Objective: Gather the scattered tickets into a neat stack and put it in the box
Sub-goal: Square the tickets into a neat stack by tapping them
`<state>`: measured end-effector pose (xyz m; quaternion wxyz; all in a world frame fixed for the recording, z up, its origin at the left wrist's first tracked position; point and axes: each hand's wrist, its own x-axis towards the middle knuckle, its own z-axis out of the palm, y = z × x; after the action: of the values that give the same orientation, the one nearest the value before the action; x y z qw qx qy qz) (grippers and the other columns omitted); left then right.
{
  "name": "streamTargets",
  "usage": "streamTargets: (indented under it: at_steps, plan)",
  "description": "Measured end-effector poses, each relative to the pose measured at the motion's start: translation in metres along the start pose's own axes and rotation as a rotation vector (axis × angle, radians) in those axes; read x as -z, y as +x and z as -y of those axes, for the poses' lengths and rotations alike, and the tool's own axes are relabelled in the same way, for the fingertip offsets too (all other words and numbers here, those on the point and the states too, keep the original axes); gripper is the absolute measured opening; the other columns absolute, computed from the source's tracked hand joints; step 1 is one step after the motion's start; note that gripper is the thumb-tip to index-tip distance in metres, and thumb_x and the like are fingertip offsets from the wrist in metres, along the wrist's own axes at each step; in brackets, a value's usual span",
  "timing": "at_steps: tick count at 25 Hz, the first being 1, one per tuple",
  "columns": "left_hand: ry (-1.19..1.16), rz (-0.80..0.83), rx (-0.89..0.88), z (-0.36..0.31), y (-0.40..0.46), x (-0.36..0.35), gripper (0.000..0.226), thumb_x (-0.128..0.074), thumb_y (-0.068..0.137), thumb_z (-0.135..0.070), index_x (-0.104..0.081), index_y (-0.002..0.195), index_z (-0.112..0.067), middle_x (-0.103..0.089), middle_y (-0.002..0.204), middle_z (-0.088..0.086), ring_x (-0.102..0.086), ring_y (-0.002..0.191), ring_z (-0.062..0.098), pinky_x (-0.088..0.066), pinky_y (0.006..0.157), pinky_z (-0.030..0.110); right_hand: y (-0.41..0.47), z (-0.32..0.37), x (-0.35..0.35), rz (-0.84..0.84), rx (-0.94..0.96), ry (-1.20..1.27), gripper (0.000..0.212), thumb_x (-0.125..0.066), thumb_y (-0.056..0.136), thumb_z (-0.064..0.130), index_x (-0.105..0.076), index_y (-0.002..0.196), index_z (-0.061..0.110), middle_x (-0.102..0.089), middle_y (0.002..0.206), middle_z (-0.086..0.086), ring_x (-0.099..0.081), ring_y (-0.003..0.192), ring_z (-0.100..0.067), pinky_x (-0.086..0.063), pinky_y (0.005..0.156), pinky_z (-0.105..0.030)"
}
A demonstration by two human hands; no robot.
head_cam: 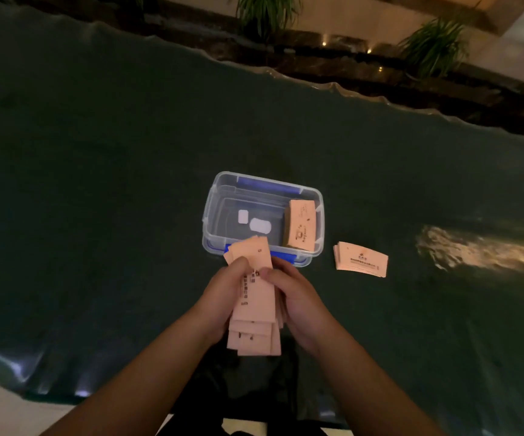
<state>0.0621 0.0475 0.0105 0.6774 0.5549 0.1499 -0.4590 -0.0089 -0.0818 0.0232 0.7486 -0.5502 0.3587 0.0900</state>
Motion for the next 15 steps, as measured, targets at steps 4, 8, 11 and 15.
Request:
streamTargets:
  at_steps: [4, 8, 11, 15]
  plan:
    - [-0.085, 0.006, -0.079, 0.000, 0.014, -0.061, 0.037, -0.050, 0.095, -0.030, -0.072, 0.118, -0.011, -0.081, 0.104, 0.019, -0.078, 0.094, 0.034, -0.059, 0.086, 0.050, -0.012, 0.020, 0.059, -0.022, 0.053, 0.311, 0.037, -0.061, 0.103, 0.033, -0.074, 0.130, 0.010, -0.078, 0.127, -0.020, -0.073, 0.121, -0.037, -0.057, 0.103, -0.053]
    - [-0.205, -0.021, -0.116, 0.015, 0.028, -0.133, 0.036, -0.057, 0.095, -0.035, -0.068, 0.123, -0.015, -0.079, 0.113, 0.018, -0.077, 0.104, 0.033, -0.057, 0.096, 0.057, -0.026, 0.020, 0.131, -0.059, 0.088, 0.547, 0.051, -0.049, 0.102, 0.050, -0.086, 0.113, 0.016, -0.077, 0.130, -0.021, -0.075, 0.116, -0.036, -0.053, 0.102, -0.052]
    - [-0.253, -0.020, -0.133, 0.037, 0.043, -0.184, 0.039, -0.065, 0.094, -0.030, -0.062, 0.131, -0.019, -0.081, 0.109, 0.012, -0.079, 0.100, 0.028, -0.063, 0.081, 0.051, -0.035, 0.012, 0.178, -0.078, 0.203, 0.600, 0.063, -0.056, 0.098, 0.055, -0.067, 0.141, 0.010, -0.072, 0.138, -0.020, -0.068, 0.130, -0.037, -0.051, 0.110, -0.058]
    - [-0.298, -0.051, -0.065, 0.068, 0.060, -0.229, 0.062, -0.079, 0.085, -0.017, -0.050, 0.138, -0.032, -0.080, 0.113, 0.012, -0.080, 0.098, 0.029, -0.065, 0.075, 0.050, -0.027, 0.018, 0.228, -0.232, 0.165, 0.469, 0.074, -0.089, 0.080, 0.030, -0.052, 0.145, 0.025, -0.081, 0.124, -0.009, -0.078, 0.114, -0.025, -0.063, 0.097, -0.055]
